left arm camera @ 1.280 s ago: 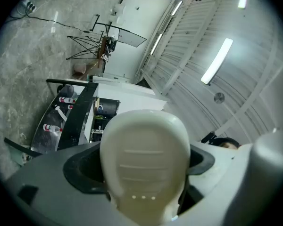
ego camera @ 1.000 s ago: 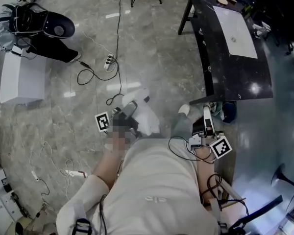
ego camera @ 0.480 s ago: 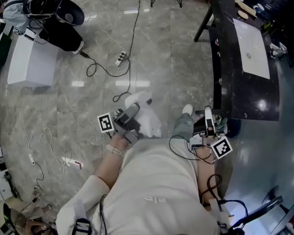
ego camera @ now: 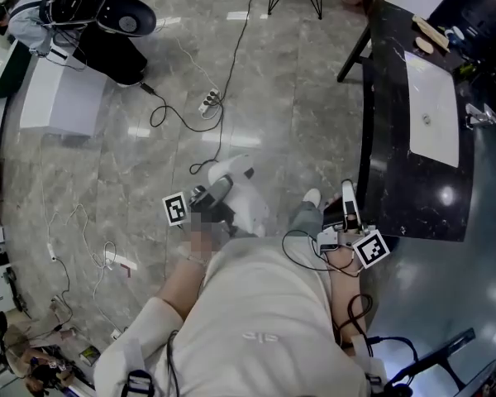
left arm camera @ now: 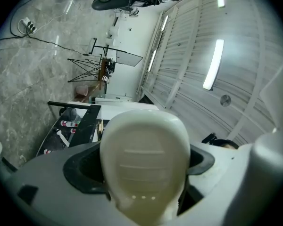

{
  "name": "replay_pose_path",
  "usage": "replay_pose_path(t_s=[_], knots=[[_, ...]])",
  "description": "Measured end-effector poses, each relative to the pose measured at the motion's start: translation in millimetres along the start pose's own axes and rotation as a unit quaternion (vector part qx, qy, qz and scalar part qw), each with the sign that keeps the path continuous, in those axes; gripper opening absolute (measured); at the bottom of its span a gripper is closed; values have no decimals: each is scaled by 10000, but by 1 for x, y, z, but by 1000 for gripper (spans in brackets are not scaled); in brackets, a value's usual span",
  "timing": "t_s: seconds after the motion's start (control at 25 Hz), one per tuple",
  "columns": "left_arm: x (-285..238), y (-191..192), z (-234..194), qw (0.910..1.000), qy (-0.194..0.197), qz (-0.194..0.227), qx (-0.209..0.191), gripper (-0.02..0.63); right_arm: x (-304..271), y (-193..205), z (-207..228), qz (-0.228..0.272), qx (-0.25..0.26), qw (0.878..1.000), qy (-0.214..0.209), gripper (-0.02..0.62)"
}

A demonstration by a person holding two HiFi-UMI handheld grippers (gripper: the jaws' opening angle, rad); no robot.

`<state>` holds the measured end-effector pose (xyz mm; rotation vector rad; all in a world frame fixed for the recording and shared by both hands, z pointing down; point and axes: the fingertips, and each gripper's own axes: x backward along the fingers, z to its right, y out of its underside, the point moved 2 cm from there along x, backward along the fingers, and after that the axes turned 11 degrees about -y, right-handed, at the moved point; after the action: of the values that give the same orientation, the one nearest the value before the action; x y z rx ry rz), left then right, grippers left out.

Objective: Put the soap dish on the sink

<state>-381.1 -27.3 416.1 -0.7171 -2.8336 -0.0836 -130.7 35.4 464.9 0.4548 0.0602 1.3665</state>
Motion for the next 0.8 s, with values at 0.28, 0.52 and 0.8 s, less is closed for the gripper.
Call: replay_pose_path(t_s=[0.28,0.52,0.8], knots=[[-61,-11,-4,9989,-143,431,-99,476,-49,-57,31,-365,-234,9989,-154,35],[-113,-10,-5,9967,-285,738,-166,476,-79,-105,47,-545,-408,9972,-317,35],[-159,-5,-1,9938,-483,900,-429,476,-95,-142,67,-594,-624,9955,-382,35]])
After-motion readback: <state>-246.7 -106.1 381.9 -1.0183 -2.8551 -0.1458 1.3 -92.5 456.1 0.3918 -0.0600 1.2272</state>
